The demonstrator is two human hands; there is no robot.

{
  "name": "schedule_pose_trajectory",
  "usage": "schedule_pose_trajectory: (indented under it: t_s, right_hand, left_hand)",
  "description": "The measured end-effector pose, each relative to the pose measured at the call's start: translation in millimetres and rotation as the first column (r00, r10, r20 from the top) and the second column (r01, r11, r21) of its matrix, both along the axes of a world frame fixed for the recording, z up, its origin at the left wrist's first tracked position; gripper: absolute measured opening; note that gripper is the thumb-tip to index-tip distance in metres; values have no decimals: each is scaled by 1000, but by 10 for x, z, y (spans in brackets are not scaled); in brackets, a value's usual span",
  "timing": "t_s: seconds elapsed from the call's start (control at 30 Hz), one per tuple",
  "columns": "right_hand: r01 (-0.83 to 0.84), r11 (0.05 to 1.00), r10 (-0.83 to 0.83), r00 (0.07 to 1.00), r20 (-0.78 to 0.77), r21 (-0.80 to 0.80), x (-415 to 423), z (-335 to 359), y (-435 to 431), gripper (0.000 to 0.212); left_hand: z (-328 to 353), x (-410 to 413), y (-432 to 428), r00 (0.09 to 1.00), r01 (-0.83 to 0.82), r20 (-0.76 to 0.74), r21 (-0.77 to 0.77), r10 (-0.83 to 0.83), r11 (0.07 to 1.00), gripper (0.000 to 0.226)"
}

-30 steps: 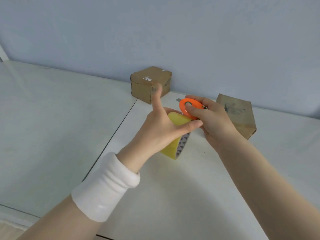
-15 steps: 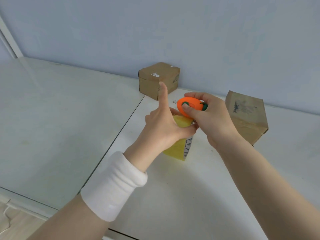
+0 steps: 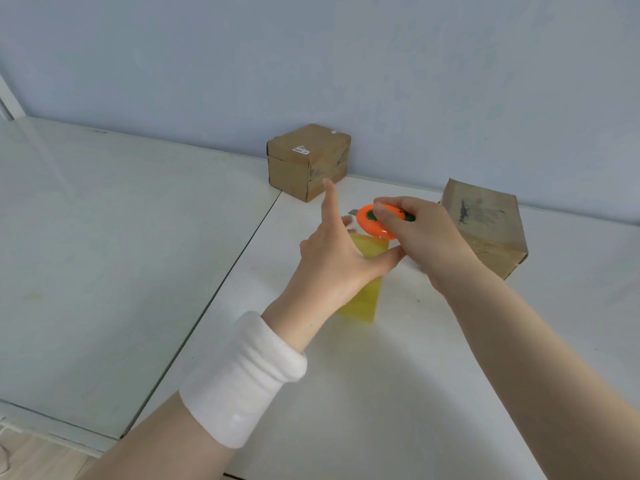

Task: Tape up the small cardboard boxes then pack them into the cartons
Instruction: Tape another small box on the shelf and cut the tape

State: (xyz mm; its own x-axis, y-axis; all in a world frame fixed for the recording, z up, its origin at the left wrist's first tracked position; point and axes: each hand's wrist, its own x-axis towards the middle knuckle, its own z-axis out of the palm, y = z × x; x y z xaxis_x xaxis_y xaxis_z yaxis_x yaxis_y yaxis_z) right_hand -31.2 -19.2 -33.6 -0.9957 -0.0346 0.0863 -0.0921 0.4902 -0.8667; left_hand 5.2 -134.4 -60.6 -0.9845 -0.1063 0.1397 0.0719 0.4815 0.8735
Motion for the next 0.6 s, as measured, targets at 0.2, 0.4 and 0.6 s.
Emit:
schedule_pose_trajectory:
  t_s: [0.2,0.4,0.6]
  right_hand:
    - [197,862,-19,933,-360,467,2,148,405,44]
    - [131,574,136,958,-252,808,21,-115,1021,56]
    - [-268,679,483,864,-141,684,130,72,1614,60]
  left_hand:
    - [66,-122,86,979,-80,-205,-410,-6,909,70]
    - [264,-365,164,998,-60,-47,-682,38,729,47]
    - [481,-409,631,886,17,-350,-631,-305,775,35]
